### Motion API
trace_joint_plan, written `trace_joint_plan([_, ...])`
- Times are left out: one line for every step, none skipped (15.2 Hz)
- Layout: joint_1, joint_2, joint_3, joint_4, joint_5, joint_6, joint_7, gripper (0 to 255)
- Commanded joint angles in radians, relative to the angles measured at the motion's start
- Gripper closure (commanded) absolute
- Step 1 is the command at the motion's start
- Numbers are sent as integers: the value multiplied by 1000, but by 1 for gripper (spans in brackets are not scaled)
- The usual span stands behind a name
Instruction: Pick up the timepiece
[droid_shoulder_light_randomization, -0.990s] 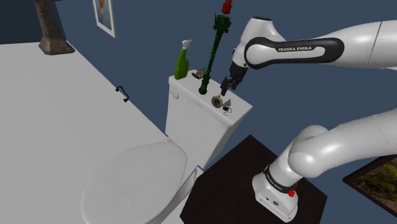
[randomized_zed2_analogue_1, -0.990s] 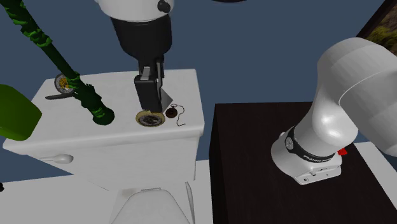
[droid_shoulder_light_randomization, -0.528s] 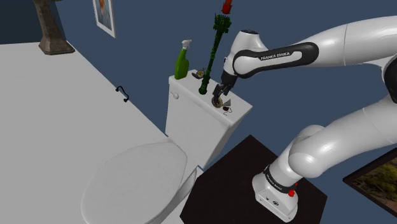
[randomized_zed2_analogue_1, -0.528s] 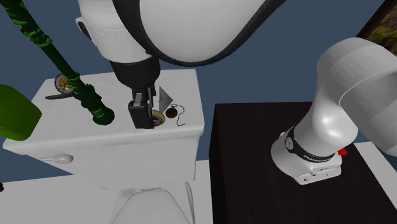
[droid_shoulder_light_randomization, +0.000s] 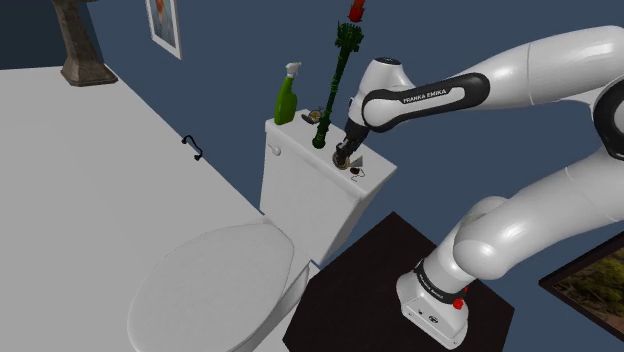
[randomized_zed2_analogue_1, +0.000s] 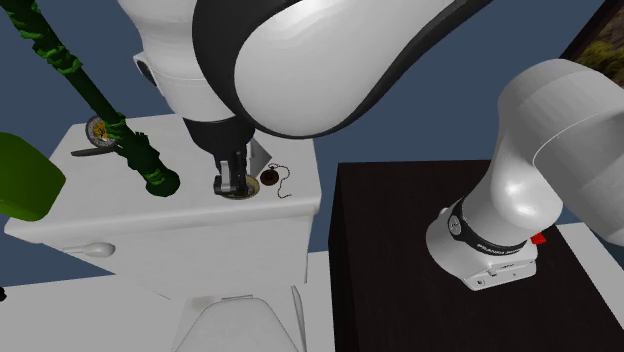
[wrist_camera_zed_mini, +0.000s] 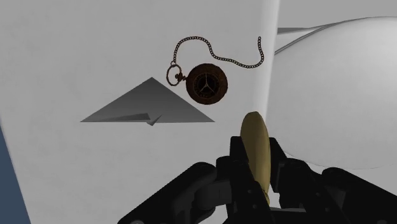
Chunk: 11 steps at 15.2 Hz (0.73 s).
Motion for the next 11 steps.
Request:
trace_joint_plan([0, 1, 0, 0, 0, 1, 0, 255])
trace_joint_plan([0, 1, 0, 0, 0, 1, 0, 255])
trace_joint_plan([0, 1, 0, 0, 0, 1, 0, 255])
trace_joint_plan([0, 1, 0, 0, 0, 1, 0, 255])
trace_joint_plan([0, 1, 0, 0, 0, 1, 0, 255])
trace_joint_plan([0, 1, 0, 0, 0, 1, 0, 255])
trace_joint_plan([0, 0, 0, 0, 0, 0, 0, 255])
trace_joint_plan([0, -8, 0, 7, 0, -15, 0, 255])
trace_joint_plan([0, -16, 1, 14, 0, -30, 0, 255])
trace_joint_plan([0, -23, 2, 22, 0, -45, 0, 255])
trace_joint_plan([0, -31, 2, 30, 0, -60, 0, 255])
